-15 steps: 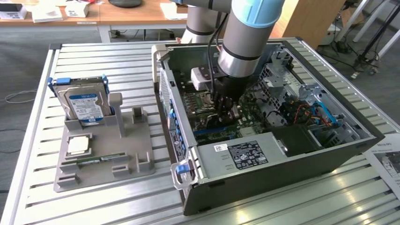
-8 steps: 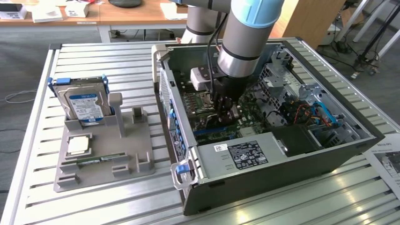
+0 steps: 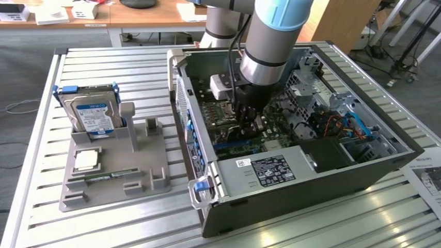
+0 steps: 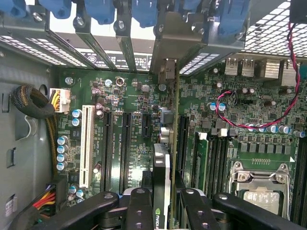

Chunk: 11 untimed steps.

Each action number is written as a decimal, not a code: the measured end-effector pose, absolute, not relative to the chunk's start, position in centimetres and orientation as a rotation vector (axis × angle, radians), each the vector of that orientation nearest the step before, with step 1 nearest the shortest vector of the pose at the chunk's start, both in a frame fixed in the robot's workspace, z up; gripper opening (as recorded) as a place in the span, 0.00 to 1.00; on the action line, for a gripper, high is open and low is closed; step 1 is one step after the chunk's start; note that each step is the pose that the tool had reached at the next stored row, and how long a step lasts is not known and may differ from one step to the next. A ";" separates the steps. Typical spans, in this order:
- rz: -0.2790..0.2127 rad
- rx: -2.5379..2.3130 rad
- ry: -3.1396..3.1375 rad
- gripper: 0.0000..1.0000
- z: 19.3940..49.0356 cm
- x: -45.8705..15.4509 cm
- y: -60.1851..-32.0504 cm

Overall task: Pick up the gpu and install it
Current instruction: 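Insert the gpu into the slot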

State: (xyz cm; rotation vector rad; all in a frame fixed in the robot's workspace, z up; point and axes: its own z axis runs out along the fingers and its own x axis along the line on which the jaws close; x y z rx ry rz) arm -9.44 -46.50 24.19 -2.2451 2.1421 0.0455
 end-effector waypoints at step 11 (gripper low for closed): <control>0.045 -2.245 2.142 0.27 24.1 -9.5 -46.5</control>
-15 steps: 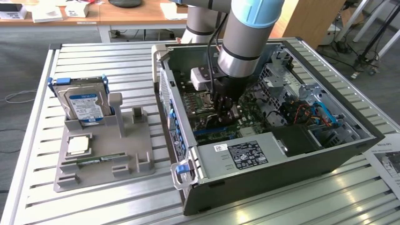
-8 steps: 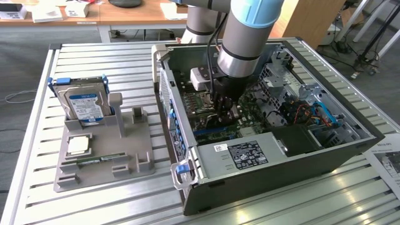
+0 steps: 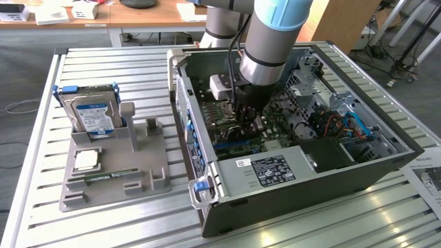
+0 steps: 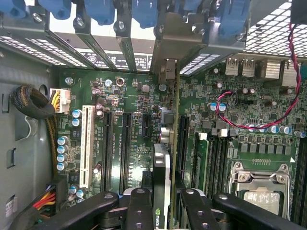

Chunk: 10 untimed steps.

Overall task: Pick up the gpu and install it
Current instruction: 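Insert the gpu into the slot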

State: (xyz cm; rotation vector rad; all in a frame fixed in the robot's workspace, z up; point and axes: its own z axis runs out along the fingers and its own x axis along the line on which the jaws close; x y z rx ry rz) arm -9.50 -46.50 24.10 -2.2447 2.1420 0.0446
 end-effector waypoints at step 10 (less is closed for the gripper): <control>0.044 -2.245 2.142 0.27 24.0 -9.6 -46.5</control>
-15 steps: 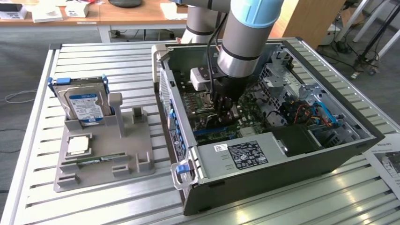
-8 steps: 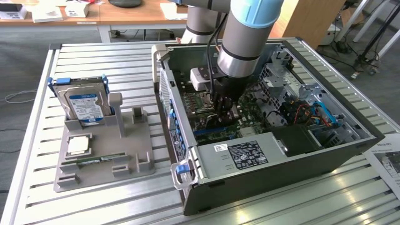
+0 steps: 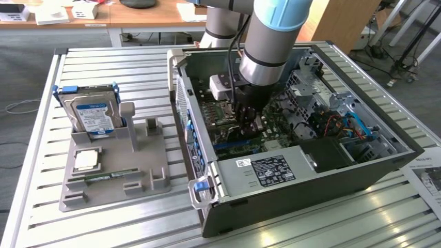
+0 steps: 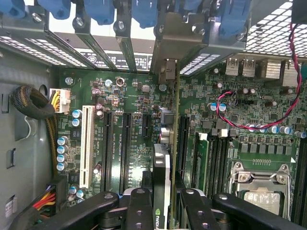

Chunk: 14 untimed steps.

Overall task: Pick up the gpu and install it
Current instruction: 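Insert the gpu into the slot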

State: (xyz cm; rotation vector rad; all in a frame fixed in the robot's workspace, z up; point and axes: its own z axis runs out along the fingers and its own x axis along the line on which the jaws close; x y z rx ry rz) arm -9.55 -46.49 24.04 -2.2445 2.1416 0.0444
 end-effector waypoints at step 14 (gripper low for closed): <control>0.045 -2.244 2.142 0.27 24.0 -9.6 -46.5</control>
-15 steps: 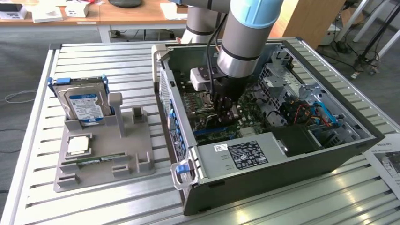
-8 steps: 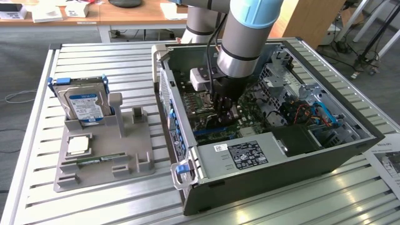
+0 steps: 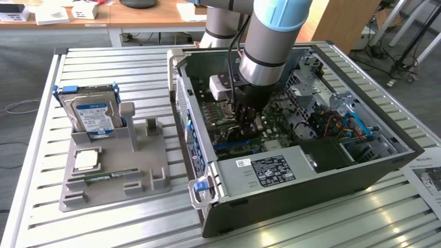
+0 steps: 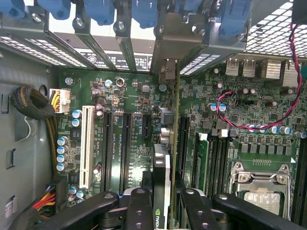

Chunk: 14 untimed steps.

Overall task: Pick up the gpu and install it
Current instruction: 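Insert the gpu into the slot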

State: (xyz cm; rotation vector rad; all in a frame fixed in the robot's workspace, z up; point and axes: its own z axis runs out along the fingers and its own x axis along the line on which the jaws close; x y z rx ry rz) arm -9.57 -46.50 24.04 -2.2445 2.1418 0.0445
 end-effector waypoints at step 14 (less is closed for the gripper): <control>0.044 -2.245 2.142 0.27 24.1 -9.6 -46.5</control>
